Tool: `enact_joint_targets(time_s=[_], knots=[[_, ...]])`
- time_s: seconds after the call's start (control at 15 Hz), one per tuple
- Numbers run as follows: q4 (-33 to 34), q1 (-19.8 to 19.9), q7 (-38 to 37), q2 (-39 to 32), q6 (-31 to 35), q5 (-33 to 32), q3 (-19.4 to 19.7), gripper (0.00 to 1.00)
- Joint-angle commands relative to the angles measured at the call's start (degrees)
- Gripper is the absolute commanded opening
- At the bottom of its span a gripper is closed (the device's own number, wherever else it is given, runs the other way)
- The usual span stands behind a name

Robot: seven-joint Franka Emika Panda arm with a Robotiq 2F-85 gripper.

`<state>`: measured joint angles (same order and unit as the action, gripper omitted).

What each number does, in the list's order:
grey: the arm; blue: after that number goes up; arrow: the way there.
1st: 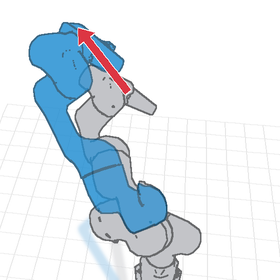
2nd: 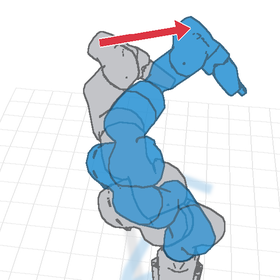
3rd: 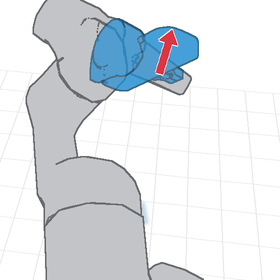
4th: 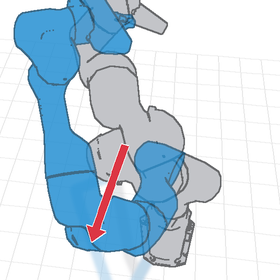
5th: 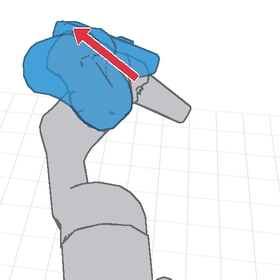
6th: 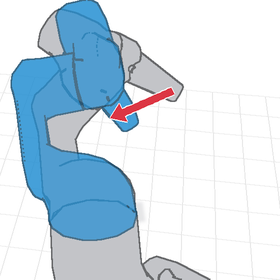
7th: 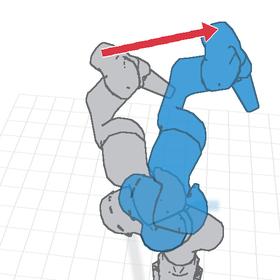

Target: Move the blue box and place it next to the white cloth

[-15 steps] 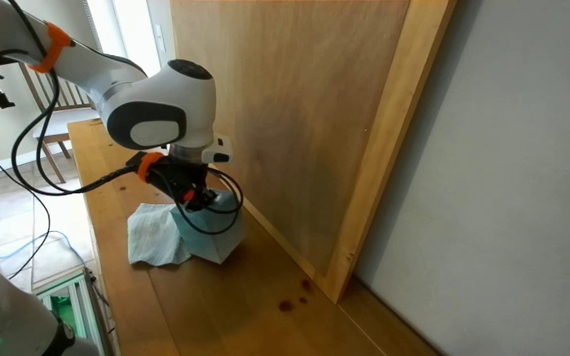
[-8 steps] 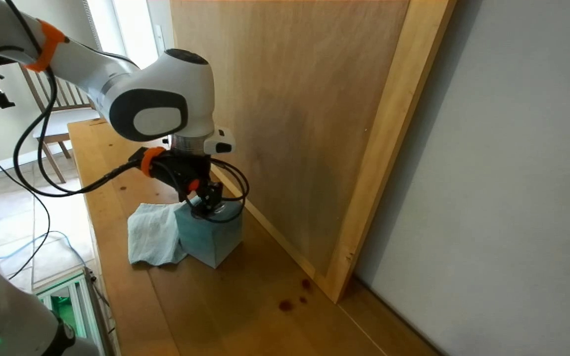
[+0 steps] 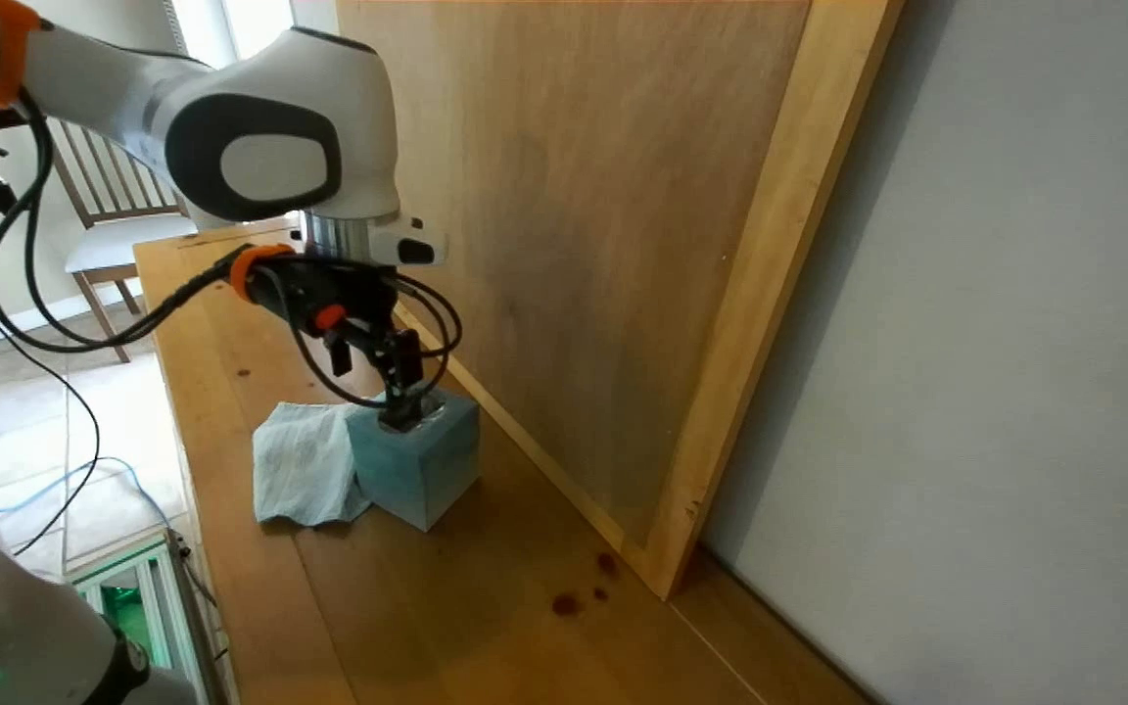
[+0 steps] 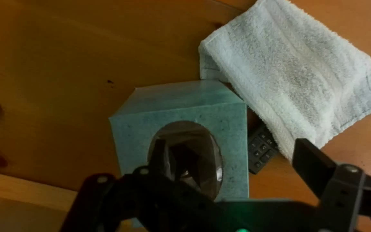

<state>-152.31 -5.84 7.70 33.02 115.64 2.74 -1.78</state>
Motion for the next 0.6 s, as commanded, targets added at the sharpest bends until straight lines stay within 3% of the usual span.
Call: enact_joint_targets(time_s=[0.0,0.27,0.53], knots=[[1.3,3.3,-6.0,9.4,-7.8,-1.5,0.2,1.0],[3.1,6.8,-9.1,16.8,-10.9,0.2,2.7,1.0],[3.3,6.5,-7.3,16.3,-10.3,-0.3,2.7,1.0]])
